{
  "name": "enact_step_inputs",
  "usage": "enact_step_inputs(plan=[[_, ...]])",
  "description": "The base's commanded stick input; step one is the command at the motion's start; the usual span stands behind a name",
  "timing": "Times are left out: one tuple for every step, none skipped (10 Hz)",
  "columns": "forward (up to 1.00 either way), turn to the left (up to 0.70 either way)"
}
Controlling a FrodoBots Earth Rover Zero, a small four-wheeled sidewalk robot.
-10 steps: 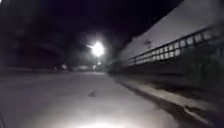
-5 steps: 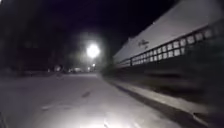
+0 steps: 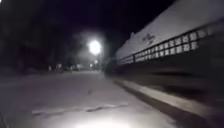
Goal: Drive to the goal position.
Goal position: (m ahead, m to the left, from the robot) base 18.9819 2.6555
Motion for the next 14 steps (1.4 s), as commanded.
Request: enact_step_inputs(plan=[[0.7,0.0],[0.7,0.0],[0.7,0.0],[0.7,0.0],[0.7,0.0],[0.7,0.0],[0.7,0.0],[0.7,0.0],[0.7,0.0],[0.7,0.0],[0.7,0.0],[0.7,0.0],[0.7,0.0],[0.7,0.0]])
